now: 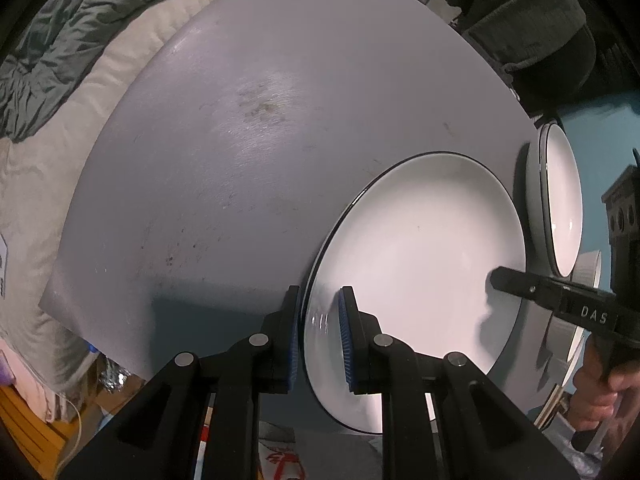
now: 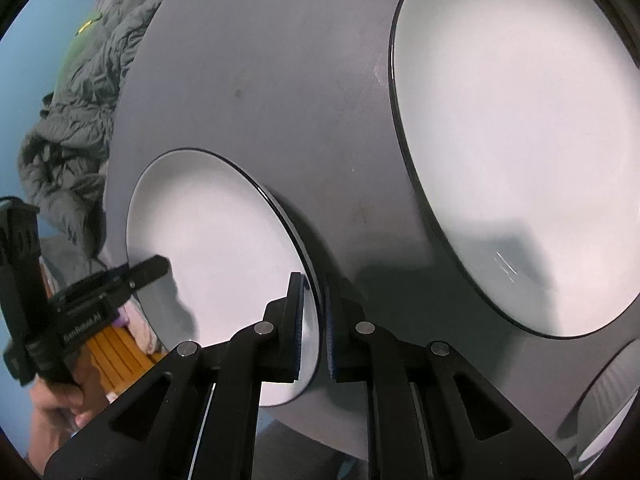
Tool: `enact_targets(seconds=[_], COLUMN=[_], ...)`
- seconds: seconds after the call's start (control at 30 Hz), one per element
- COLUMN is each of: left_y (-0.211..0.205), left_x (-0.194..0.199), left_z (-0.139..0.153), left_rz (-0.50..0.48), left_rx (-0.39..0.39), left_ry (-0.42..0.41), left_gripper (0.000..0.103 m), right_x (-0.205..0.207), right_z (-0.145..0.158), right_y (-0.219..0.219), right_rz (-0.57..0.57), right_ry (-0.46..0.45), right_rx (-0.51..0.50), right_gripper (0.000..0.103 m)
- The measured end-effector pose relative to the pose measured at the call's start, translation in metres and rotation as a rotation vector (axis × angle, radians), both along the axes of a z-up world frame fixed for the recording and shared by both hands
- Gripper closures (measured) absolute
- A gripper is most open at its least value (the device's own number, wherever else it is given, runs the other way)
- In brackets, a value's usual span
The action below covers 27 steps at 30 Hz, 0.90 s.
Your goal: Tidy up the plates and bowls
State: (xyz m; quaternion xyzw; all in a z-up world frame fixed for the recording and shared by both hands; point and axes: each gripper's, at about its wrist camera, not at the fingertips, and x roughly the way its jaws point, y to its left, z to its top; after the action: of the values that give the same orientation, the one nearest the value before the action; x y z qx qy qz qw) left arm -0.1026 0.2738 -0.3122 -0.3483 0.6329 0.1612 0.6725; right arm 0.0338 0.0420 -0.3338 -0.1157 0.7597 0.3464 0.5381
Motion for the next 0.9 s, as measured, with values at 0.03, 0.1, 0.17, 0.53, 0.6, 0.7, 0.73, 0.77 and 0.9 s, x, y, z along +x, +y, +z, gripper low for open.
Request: enact_targets(seconds=[0.03,0.1,0.17,0.53,0.6,0.7,0.73,0.77,0.9], left_y=[-0.002,-0.006,-0.007,-0.014,-0.016,-0.016,-0.016,-0.017,-0.021], left_x=[0.001,0.002,0.002,0.008,0.008,0.007,0.007,0.007,0.006], left_z=[0.001,0.001,0.000,-0.001,0.000,-0.001,-0.002,-0.002,-0.001], left_rz=[-0.003,-0.002,-0.006,-0.042,-0.044,-0.025,-0.017,-0.015,-0.022], left_rx=[0.001,-0.001,0.000,0.016,0.034,0.027,0.018,0.013,0.005], left_ry=[-0.001,-0.004,-0.008,-0.010,-0.014,-0.015,-0.012,-0.009,-0.001], left_gripper=[0.086,0.086,0.086,0.079,0.078,0.079,0.080,0.080,0.079], right_x=[-0.004,-0.006,-0.007,-0.015,-0.014,-0.014,-0.014,-0.014,-0.014], right_z=[-0.001,-0.002,-0.003,0.000,0.000,-0.002,-0.002,-0.001,0.002], right_y=[0.002,0.002,-0.001,0.003,0.001,-0.002,-0.004,-0.005,-0.008], right_rz=[0.000,0.004,0.006,0.041,0.032,0.009,0.008,0.013,0.022], right_ry=[-0.004,-0.008,-0.010,-0.059,-0.053,-0.032,-0.031,-0.034,-0.028], right_rx=[0.001,-0.001,-0.004,0.002,0.000,0.003,0.002,0.002,-0.006], right_gripper=[0.090,0.090,0.089,0.085,0.086,0.087,0.087,0.087,0.088])
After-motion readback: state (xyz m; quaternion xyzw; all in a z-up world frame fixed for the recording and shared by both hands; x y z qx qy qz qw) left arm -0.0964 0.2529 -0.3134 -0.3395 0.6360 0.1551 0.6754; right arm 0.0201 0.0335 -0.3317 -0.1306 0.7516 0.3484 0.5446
